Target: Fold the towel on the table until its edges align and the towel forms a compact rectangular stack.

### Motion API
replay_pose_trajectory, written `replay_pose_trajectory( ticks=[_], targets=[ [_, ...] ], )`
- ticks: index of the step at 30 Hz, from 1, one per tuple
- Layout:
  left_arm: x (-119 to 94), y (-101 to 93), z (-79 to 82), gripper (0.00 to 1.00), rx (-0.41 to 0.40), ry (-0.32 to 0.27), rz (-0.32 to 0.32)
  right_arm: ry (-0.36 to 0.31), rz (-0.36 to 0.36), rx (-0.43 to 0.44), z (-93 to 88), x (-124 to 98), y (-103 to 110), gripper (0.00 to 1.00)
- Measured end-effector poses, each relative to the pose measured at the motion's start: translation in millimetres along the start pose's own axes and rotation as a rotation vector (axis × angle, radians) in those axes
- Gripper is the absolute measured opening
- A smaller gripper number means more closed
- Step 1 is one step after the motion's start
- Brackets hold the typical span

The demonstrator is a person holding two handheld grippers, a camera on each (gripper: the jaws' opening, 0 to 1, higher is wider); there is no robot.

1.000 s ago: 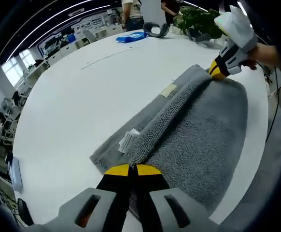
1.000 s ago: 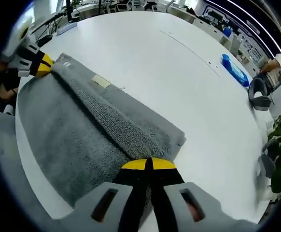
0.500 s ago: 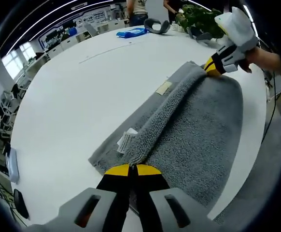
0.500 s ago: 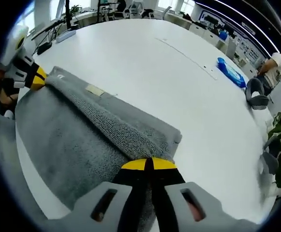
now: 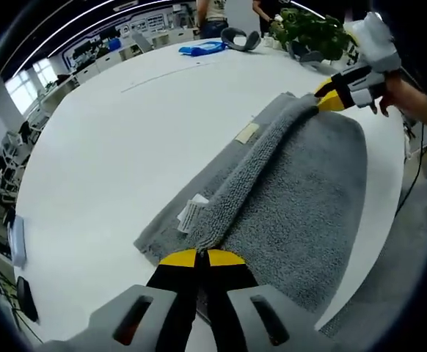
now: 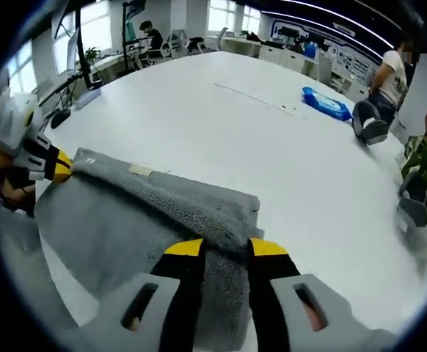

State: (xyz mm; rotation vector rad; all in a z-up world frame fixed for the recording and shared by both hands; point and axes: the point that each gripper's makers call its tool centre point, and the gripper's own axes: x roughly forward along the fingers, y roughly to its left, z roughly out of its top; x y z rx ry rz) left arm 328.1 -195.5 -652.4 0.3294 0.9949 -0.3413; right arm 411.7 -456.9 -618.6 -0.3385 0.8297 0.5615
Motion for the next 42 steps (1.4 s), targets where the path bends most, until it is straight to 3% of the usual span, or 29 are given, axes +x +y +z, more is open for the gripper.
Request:
replay_pose_trajectory(
  ticks=[7, 12, 14, 23, 36, 42],
  targets=[
    [-1, -3.7, -1.9, 0.02, -0.010, 0.031, 0.003, -0.055, -0.010, 0.107, -10.1, -28, -4, 0.22],
    [-4, -9.9, -5.1, 0.02, -0.020, 0.055, -0.008, -0.009, 0.029, 0.146, -30.4, -29, 4, 0.21],
    [-5, -12.1, -6.6, 0.02, -0.019, 0.059, -0.010, 0.047, 0.095, 0.177, -41.5, -28, 17, 0.22],
    [-8, -19.4, -11.7, 0.02, -0.031, 0.066, -0.031, 0.143, 0.091, 0.085, -69.1, -14, 37, 0.22],
    [-10, -27.0, -16.3, 0.03, 0.012, 0.099, -0.057, 0.201, 0.083, 0.040, -66.0, -5, 31, 0.21],
    [-13, -31.7, -18.7, 0.03, -0.024, 0.069, -0.085, 0.247, 0.096, 0.000, -59.5, 3, 24, 0.20]
  ],
)
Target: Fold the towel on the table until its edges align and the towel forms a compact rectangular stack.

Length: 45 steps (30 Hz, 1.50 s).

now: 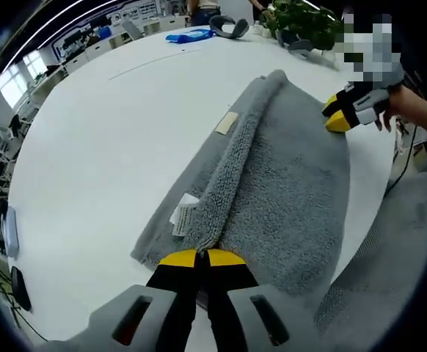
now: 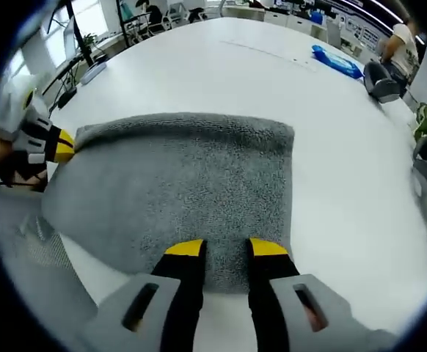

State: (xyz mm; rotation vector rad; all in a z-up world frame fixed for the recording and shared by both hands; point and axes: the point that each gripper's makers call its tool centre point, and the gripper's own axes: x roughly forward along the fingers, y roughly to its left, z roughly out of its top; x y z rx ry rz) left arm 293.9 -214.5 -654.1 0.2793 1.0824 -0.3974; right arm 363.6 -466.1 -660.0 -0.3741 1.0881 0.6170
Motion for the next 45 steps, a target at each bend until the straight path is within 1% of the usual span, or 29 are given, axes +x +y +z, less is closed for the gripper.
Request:
replay_pose_trajectory(
  ticks=[3, 8, 13, 17, 23, 25, 29, 36, 45],
  targets=[
    [0, -3.2, -0.4, 0.03, -0.018, -0.013, -0.028, 0.000, 0.002, -0.019, 6.2, 3, -5, 0.20],
    [0, -8.0, 0.2, 0.03, 0.001, -0.033, -0.051, 0.022, 0.005, -0.039, 16.3, 8, -11, 0.20],
    [0, -10.6, 1.2, 0.03, 0.005, -0.035, -0.061, 0.052, 0.000, -0.059, 25.3, 12, -16, 0.20],
    [0, -12.7, 2.2, 0.03, -0.003, -0.041, -0.067, 0.058, -0.009, -0.060, 31.3, 15, -20, 0.20],
    [0, -15.5, 2.9, 0.03, 0.039, -0.053, -0.049, 0.084, -0.011, -0.066, 37.0, 17, -23, 0.19],
    [0, -14.9, 3.7, 0.03, 0.027, -0.049, -0.050, 0.088, -0.012, -0.072, 39.4, 18, -24, 0.19],
    [0, -17.2, 4.2, 0.03, 0.001, -0.051, -0.072, 0.087, -0.008, -0.082, 44.1, 20, -28, 0.19],
    [0, -25.5, 6.1, 0.03, -0.004, -0.069, -0.114, 0.093, -0.010, -0.088, 53.6, 25, -34, 0.18],
    [2, -41.0, 10.4, 0.04, 0.051, -0.077, -0.157, 0.096, -0.014, -0.093, 66.3, 31, -43, 0.17]
  ],
)
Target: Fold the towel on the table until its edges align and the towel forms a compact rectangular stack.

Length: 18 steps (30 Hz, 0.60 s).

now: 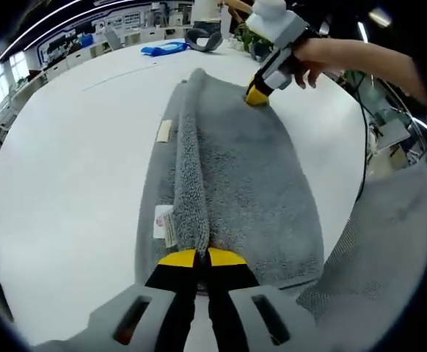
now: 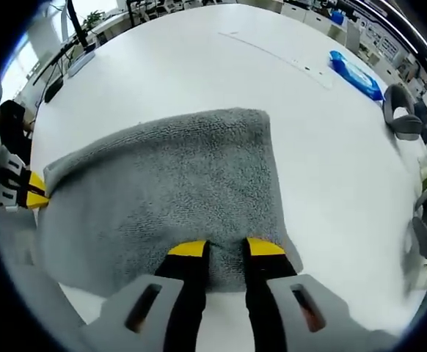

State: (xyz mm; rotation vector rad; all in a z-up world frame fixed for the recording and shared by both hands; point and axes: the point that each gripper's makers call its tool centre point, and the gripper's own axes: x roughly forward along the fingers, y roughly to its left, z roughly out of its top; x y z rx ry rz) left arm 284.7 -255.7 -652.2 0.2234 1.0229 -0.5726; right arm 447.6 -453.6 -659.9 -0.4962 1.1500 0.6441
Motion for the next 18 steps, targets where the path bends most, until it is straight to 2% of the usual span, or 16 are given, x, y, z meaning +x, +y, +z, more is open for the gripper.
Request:
replay_pose_trajectory(
  ticks=[11, 18],
  targets=[
    [3, -12.2, 3.6, 0.04, -0.004, -0.017, -0.065, -0.005, -0.011, -0.002, 9.8, 4, -7, 0.16],
    [6, -21.7, 6.5, 0.04, 0.070, -0.010, -0.068, -0.009, -0.004, -0.005, 15.8, 6, -11, 0.16]
  ],
)
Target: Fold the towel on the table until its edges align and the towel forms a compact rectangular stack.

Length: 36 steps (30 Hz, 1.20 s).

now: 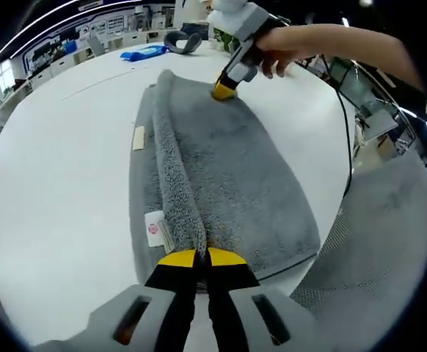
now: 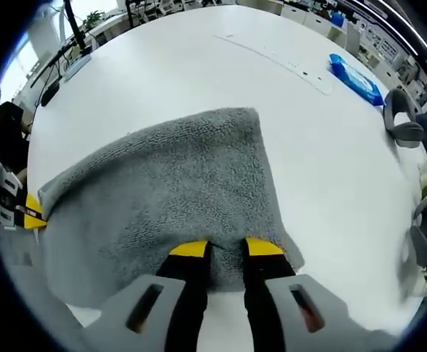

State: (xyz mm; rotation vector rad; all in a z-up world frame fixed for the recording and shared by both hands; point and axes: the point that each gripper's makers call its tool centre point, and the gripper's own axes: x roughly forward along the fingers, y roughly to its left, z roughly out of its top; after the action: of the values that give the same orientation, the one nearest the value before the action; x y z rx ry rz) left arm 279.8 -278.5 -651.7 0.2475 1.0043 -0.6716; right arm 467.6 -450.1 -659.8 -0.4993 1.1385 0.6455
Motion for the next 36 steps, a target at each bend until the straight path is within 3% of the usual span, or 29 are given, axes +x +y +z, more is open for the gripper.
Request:
replay_pose_trajectory(
  ticks=[8, 17, 24, 36],
  targets=[
    [4, -15.3, 3.5, 0.04, 0.051, -0.012, -0.056, 0.002, -0.003, -0.011, 9.0, 4, -5, 0.15],
    [4, -14.1, 4.9, 0.04, 0.077, -0.034, -0.065, 0.007, -0.002, -0.028, 15.9, 6, -8, 0.15],
    [0, -13.6, 14.1, 0.04, 0.145, -0.018, -0.032, -0.019, -0.009, -0.039, 23.7, 9, -12, 0.15],
    [-13, -1.1, 32.2, 0.04, 0.181, -0.126, 0.031, -0.052, -0.005, -0.054, 34.0, 13, -19, 0.15]
  ],
)
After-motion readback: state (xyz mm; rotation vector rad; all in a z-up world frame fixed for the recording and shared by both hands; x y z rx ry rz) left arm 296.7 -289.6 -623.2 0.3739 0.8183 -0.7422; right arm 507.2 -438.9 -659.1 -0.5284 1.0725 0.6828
